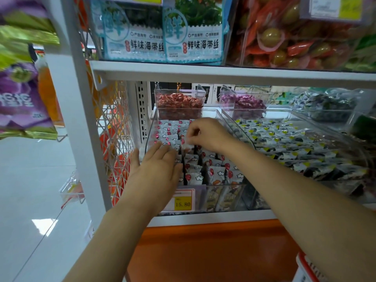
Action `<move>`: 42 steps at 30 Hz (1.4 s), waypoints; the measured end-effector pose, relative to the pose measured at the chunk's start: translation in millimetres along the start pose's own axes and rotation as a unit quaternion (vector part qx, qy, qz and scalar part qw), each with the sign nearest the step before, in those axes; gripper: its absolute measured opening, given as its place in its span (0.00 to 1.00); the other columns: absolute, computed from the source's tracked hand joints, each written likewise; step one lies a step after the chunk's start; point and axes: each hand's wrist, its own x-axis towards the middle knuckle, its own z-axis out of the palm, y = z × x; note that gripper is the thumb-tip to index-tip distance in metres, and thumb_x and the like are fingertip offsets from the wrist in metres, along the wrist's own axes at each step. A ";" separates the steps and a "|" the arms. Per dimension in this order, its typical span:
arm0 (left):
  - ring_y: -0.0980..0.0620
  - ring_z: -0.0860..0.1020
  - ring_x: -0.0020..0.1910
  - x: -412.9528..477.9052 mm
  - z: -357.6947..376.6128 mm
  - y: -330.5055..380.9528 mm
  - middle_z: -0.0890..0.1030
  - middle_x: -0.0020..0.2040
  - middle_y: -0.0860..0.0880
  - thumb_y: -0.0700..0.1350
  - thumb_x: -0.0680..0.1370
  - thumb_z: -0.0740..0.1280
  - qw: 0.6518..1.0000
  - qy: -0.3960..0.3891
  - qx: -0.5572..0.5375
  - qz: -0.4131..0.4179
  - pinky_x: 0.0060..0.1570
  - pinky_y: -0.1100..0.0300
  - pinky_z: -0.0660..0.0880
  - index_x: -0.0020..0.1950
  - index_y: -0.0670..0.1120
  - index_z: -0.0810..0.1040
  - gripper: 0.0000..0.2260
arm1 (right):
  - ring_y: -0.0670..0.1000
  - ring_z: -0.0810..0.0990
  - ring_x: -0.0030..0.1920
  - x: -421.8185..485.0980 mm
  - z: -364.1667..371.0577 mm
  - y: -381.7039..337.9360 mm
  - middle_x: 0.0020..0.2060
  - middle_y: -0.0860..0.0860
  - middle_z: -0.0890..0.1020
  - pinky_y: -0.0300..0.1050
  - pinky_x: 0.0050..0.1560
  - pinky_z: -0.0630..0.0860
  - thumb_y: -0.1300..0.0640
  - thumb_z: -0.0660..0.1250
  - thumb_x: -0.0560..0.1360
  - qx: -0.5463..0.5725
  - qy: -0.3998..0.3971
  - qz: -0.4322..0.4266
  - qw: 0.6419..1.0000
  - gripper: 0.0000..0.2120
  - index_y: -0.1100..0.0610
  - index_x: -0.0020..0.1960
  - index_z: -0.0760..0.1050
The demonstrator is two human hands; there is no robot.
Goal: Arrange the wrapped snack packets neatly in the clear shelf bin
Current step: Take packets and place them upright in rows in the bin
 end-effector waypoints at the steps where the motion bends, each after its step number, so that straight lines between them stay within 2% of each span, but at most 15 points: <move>1: 0.56 0.49 0.76 0.0 -0.8 0.2 0.60 0.75 0.54 0.52 0.82 0.50 1.000 0.016 -0.002 0.001 0.72 0.46 0.39 0.74 0.50 0.61 0.21 | 0.47 0.76 0.43 -5.1 -5.2 -0.4 0.43 0.51 0.80 0.42 0.47 0.74 0.61 0.69 0.74 0.044 0.035 0.004 0.998 0.02 0.58 0.42 0.77; 5: 0.52 0.54 0.75 1.7 -4.8 3.1 0.66 0.73 0.50 0.48 0.81 0.56 0.994 0.100 -0.032 0.017 0.72 0.53 0.39 0.71 0.48 0.67 0.18 | 0.43 0.75 0.38 -35.0 -23.2 -2.0 0.38 0.45 0.76 0.35 0.40 0.70 0.61 0.67 0.75 0.131 0.208 0.007 0.969 0.04 0.58 0.41 0.74; 8: 0.50 0.59 0.74 1.7 -6.6 10.2 0.69 0.71 0.47 0.42 0.80 0.60 0.980 0.163 -0.105 0.035 0.72 0.58 0.49 0.69 0.45 0.70 0.17 | 0.50 0.80 0.38 -63.7 -30.8 -2.7 0.39 0.51 0.80 0.41 0.40 0.77 0.62 0.66 0.76 0.210 0.311 0.020 0.927 0.07 0.55 0.40 0.73; 10: 0.52 0.62 0.72 -0.1 -6.9 16.7 0.68 0.71 0.49 0.41 0.80 0.60 0.971 0.171 -0.163 0.025 0.69 0.62 0.54 0.71 0.46 0.68 0.18 | 0.46 0.81 0.36 -81.9 -34.0 -1.9 0.39 0.52 0.81 0.37 0.37 0.78 0.62 0.65 0.76 0.276 0.339 0.035 0.899 0.07 0.54 0.40 0.73; 12: 0.53 0.68 0.68 -1.5 -5.2 22.5 0.69 0.70 0.51 0.43 0.80 0.59 0.963 0.154 -0.222 0.004 0.67 0.59 0.63 0.72 0.49 0.65 0.20 | 0.42 0.80 0.32 -95.2 -35.0 -0.9 0.38 0.50 0.81 0.34 0.35 0.78 0.63 0.65 0.76 0.343 0.329 0.060 0.878 0.06 0.56 0.41 0.74; 14: 0.57 0.74 0.59 -1.7 -4.3 26.9 0.73 0.65 0.54 0.45 0.81 0.59 0.946 0.125 -0.297 -0.032 0.58 0.59 0.71 0.73 0.51 0.64 0.20 | 0.43 0.80 0.32 -104.3 -32.8 -0.1 0.36 0.51 0.81 0.37 0.36 0.79 0.65 0.65 0.76 0.410 0.299 0.083 0.858 0.05 0.58 0.41 0.75; 16: 0.60 0.79 0.48 -1.0 -4.9 29.7 0.77 0.56 0.58 0.46 0.81 0.58 0.916 0.094 -0.384 -0.068 0.47 0.61 0.78 0.70 0.50 0.68 0.17 | 0.45 0.81 0.32 -110.1 -29.1 0.6 0.35 0.51 0.81 0.39 0.37 0.80 0.66 0.64 0.76 0.461 0.273 0.100 0.838 0.06 0.59 0.41 0.75; 18: 0.57 0.82 0.41 -0.3 -6.3 30.9 0.81 0.46 0.55 0.44 0.81 0.59 0.887 0.079 -0.444 -0.099 0.41 0.59 0.81 0.61 0.49 0.76 0.12 | 0.46 0.81 0.33 -113.9 -26.7 1.0 0.35 0.52 0.81 0.39 0.37 0.79 0.66 0.64 0.76 0.495 0.253 0.115 0.823 0.05 0.61 0.41 0.76; 22: 0.53 0.83 0.38 -0.1 -8.6 31.9 0.83 0.41 0.49 0.43 0.79 0.62 0.819 0.074 -0.547 -0.157 0.35 0.66 0.78 0.46 0.50 0.80 0.07 | 0.50 0.81 0.33 -118.9 -28.6 1.7 0.36 0.54 0.83 0.39 0.32 0.78 0.63 0.66 0.74 0.563 0.205 0.131 0.790 0.06 0.60 0.39 0.78; 26: 0.53 0.82 0.35 0.8 -11.5 34.1 0.82 0.42 0.45 0.43 0.79 0.61 0.756 0.077 -0.616 -0.208 0.33 0.64 0.79 0.43 0.45 0.79 0.08 | 0.47 0.79 0.29 -121.1 -30.6 2.7 0.34 0.51 0.82 0.37 0.28 0.76 0.58 0.68 0.71 0.547 0.166 0.152 0.806 0.03 0.58 0.40 0.79; 29: 0.55 0.80 0.31 0.5 -12.8 35.9 0.79 0.39 0.44 0.42 0.79 0.61 0.742 0.084 -0.629 -0.215 0.31 0.64 0.79 0.43 0.43 0.77 0.08 | 0.46 0.78 0.27 -121.1 -31.7 2.6 0.33 0.50 0.81 0.37 0.26 0.74 0.61 0.67 0.73 0.563 0.163 0.165 0.794 0.04 0.58 0.40 0.78; 34: 0.56 0.75 0.26 0.7 -14.9 37.2 0.75 0.29 0.49 0.40 0.79 0.61 0.672 0.078 -0.705 -0.211 0.30 0.67 0.76 0.40 0.42 0.76 0.09 | 0.44 0.73 0.22 -118.5 -33.2 1.4 0.27 0.50 0.78 0.34 0.20 0.70 0.62 0.66 0.74 0.633 0.166 0.191 0.732 0.11 0.58 0.34 0.79; 38: 0.59 0.75 0.26 0.6 -15.9 38.2 0.75 0.28 0.50 0.37 0.78 0.61 0.585 0.043 -0.781 -0.215 0.28 0.69 0.75 0.45 0.41 0.77 0.06 | 0.43 0.71 0.21 -116.9 -34.6 0.7 0.27 0.51 0.75 0.33 0.18 0.67 0.63 0.64 0.75 0.703 0.142 0.214 0.663 0.06 0.60 0.39 0.75; 40: 0.59 0.76 0.27 -0.1 -16.0 36.5 0.77 0.28 0.50 0.37 0.77 0.62 0.595 0.030 -0.779 -0.193 0.30 0.69 0.76 0.48 0.42 0.79 0.07 | 0.43 0.71 0.20 -117.2 -35.4 1.0 0.24 0.49 0.74 0.33 0.18 0.67 0.63 0.64 0.75 0.722 0.135 0.217 0.643 0.05 0.60 0.40 0.75; 42: 0.57 0.78 0.31 -1.0 -16.6 34.1 0.79 0.32 0.50 0.40 0.74 0.64 0.643 0.024 -0.751 -0.149 0.34 0.67 0.77 0.50 0.44 0.81 0.08 | 0.43 0.71 0.20 -117.6 -36.1 1.9 0.22 0.49 0.73 0.33 0.18 0.67 0.63 0.64 0.75 0.730 0.136 0.222 0.632 0.04 0.60 0.41 0.74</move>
